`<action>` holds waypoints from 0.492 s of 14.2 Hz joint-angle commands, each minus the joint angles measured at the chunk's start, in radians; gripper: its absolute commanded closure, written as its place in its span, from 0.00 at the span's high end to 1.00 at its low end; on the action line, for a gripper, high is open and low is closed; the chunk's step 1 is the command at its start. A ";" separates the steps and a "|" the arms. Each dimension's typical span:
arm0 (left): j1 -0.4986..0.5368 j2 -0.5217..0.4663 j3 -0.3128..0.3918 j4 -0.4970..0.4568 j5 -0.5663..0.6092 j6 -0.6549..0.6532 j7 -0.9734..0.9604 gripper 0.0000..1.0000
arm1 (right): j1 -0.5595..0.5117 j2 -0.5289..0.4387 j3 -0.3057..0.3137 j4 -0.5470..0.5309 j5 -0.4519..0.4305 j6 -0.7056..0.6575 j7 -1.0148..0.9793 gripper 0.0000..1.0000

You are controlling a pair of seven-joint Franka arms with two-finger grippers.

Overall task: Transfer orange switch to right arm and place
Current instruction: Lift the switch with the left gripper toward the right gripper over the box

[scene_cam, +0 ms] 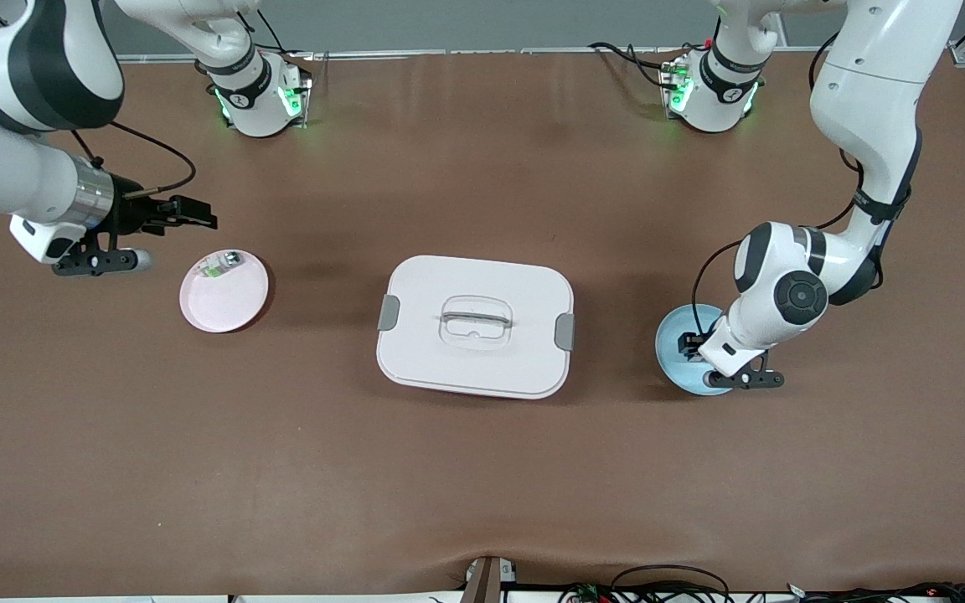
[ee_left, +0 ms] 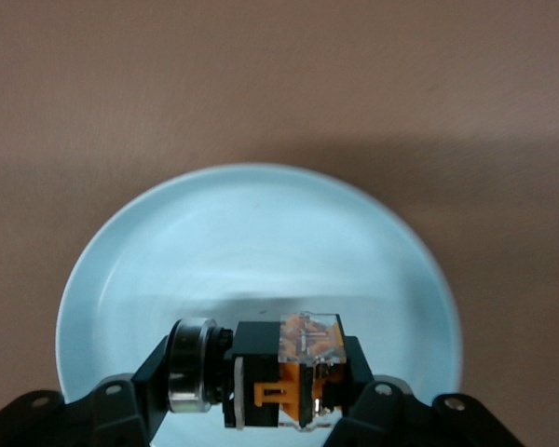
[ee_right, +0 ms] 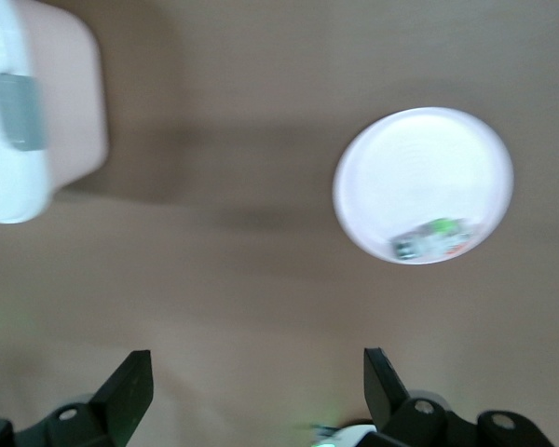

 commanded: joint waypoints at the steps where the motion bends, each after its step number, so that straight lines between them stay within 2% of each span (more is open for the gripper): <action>1: 0.006 -0.080 -0.038 0.039 -0.064 -0.100 -0.005 0.00 | 0.006 -0.129 -0.007 -0.125 0.135 0.076 0.023 1.00; 3: 0.006 -0.107 -0.065 0.102 -0.123 -0.187 -0.014 0.00 | 0.026 -0.217 -0.001 -0.211 0.176 0.153 0.029 1.00; 4: 0.006 -0.115 -0.078 0.136 -0.156 -0.230 -0.040 0.00 | 0.046 -0.249 -0.001 -0.236 0.237 0.167 0.032 1.00; 5: 0.004 -0.124 -0.094 0.175 -0.184 -0.276 -0.074 0.00 | 0.051 -0.271 0.000 -0.247 0.277 0.175 0.061 1.00; 7: 0.001 -0.127 -0.148 0.275 -0.228 -0.408 -0.186 0.00 | 0.074 -0.292 0.043 -0.245 0.294 0.204 0.177 1.00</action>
